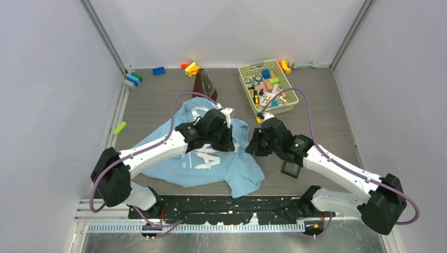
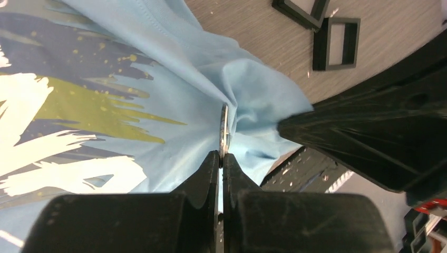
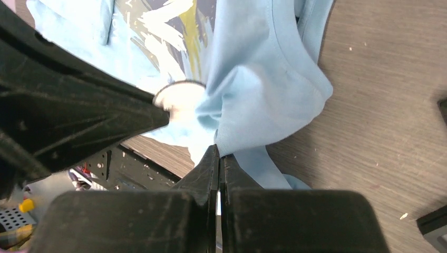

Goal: Remove the brooch from the garment

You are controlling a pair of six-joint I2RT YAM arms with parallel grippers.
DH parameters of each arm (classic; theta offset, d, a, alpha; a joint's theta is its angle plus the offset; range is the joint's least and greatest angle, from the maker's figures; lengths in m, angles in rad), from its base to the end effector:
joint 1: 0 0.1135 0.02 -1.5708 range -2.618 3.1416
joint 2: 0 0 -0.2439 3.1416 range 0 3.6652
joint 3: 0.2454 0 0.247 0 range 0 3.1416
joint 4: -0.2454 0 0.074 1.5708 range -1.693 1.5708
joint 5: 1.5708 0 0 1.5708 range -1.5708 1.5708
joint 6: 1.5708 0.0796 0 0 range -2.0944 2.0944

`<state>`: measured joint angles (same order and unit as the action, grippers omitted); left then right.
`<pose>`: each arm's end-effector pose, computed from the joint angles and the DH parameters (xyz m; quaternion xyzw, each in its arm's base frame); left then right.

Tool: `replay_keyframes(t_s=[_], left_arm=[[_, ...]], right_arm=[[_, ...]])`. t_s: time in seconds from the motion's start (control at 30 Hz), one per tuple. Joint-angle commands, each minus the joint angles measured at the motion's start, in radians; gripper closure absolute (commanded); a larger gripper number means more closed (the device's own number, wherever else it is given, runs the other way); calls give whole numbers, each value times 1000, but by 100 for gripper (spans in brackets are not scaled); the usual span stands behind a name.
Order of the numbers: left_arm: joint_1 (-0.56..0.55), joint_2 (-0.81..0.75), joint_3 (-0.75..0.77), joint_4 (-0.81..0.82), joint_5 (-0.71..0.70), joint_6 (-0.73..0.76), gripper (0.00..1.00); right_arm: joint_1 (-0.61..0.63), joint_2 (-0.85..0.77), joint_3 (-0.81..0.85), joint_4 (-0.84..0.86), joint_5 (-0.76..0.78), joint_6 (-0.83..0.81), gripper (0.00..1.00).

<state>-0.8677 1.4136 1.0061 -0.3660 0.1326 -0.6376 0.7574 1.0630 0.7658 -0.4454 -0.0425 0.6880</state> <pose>0.2086 -0.2623 0.2077 0.1311 0.9105 -0.3093 0.2410 0.1875 0.1819 0.2100 -0.0403 0.9144 0.2807 0.2889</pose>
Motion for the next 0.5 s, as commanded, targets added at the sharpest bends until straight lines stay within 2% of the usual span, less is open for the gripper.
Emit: replay_keyframes(t_s=[0.0,0.1,0.27,0.47], left_arm=[[4,83,162,-317,107,172,100],[4,130,217,-422,128,224,100],[4,174,276,-493,113,270,100],[5,222,343,-569,133,306,100]], right_arm=[[3,68,127,-11,11,-112,99],[3,105,164,-13,4,-150,99],[3,122,208,2,-59,-180,99],[3,70,164,12,-15,-192,99]])
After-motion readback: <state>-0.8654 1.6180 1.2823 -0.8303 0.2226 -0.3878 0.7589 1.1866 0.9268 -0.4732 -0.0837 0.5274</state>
